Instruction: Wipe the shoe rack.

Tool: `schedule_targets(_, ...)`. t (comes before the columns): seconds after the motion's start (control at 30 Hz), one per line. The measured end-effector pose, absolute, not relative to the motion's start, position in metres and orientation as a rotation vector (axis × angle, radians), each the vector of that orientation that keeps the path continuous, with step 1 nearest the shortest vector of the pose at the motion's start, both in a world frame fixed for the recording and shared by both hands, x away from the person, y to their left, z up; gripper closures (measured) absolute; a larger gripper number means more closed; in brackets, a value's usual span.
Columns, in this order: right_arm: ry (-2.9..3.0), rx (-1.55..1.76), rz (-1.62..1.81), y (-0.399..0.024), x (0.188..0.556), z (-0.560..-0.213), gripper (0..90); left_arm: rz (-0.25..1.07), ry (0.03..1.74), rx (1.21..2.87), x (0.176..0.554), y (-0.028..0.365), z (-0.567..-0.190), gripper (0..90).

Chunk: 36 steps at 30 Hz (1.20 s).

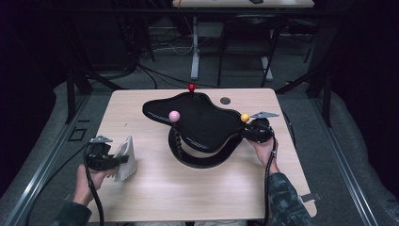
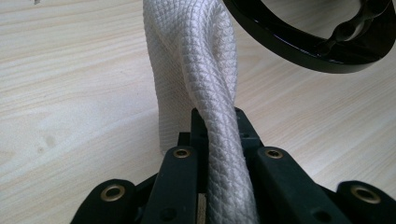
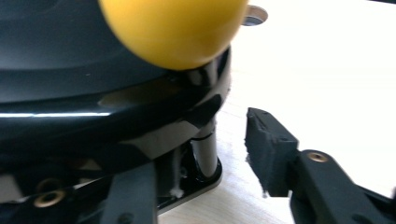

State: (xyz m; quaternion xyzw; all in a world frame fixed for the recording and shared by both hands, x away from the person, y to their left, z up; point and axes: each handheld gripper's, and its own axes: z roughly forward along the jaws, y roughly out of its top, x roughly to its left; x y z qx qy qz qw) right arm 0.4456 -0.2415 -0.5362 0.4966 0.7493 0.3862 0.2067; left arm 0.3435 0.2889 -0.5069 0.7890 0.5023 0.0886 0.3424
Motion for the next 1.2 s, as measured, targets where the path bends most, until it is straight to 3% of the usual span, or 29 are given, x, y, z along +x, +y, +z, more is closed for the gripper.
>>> schedule_targets(0.07, 2.088, 1.415, 1.079, -0.243, 0.445, -0.536, 53.7, 0.231, 1.307, 2.054, 0.343, 0.288, -0.507, 82.9)
schedule_targets(0.3, 2.113, 1.489, 1.05, -0.24, 0.424, -0.525, 31.2, 0.238, 1.306, 2.05, 0.342, 0.289, -0.505, 82.9)
schedule_targets(0.4, 2.132, 1.476, 1.041, -0.237, 0.406, -0.514, 26.9, 0.237, 1.314, 2.046, 0.342, 0.29, -0.506, 82.9)
schedule_targets(0.53, 2.115, 1.473, 1.063, -0.231, 0.379, -0.505, 26.5, 0.243, 1.314, 2.048, 0.342, 0.291, -0.506, 82.9)
schedule_targets(0.8, 2.202, 1.365, 1.084, -0.184, 0.329, -0.534, 26.2, 0.251, 1.31, 2.057, 0.342, 0.29, -0.507, 82.9)
schedule_targets(1.2, 2.255, 1.186, 1.166, -0.123, 0.325, -0.54, 26.6, 0.255, 1.3, 2.061, 0.348, 0.288, -0.509, 82.9)
